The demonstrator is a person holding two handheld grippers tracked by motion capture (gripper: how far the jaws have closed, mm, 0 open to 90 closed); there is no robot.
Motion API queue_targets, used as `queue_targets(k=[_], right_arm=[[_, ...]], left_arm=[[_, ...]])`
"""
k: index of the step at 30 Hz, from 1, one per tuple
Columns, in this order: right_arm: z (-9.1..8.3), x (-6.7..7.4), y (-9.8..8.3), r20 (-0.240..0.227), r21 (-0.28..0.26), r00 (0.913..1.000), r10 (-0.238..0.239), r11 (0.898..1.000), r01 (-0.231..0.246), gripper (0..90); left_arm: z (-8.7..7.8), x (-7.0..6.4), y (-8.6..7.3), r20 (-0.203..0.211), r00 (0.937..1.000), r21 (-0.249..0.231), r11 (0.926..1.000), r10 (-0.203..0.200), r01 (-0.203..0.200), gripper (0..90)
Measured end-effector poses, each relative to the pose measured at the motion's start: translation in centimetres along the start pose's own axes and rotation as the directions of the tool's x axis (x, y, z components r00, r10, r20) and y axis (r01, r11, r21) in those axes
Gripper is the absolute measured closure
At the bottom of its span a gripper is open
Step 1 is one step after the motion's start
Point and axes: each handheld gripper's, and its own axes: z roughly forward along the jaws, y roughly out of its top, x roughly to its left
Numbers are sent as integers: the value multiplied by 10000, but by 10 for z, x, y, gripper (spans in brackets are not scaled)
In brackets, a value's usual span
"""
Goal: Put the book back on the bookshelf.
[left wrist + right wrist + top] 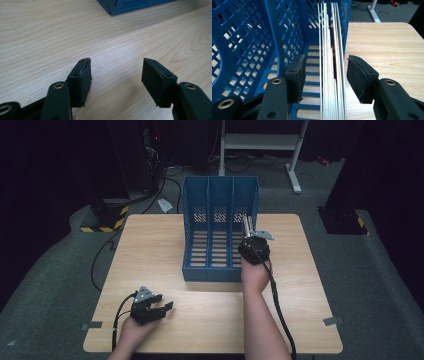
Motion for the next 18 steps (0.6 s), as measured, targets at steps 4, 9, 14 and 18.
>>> queue_targets(k=[4,9,14,18], right_arm=[[-2,-1,1,-52,-30,10000,-25,10000,25,482],[-7,-1,3,-224,-215,9997,-17,9998,12,468],[-13,-2,6,-328,-323,9994,-105,9994,95,453],[-20,-3,11,-502,-437,9984,-246,9988,224,433]], left_arm=[[0,0,0,17,10000,-3,10000,-3,3,398],[0,-1,0,57,10000,29,10000,32,-32,388],[0,-1,0,63,9999,39,10000,83,-84,380],[1,-4,0,-79,9995,98,9995,304,-303,371]])
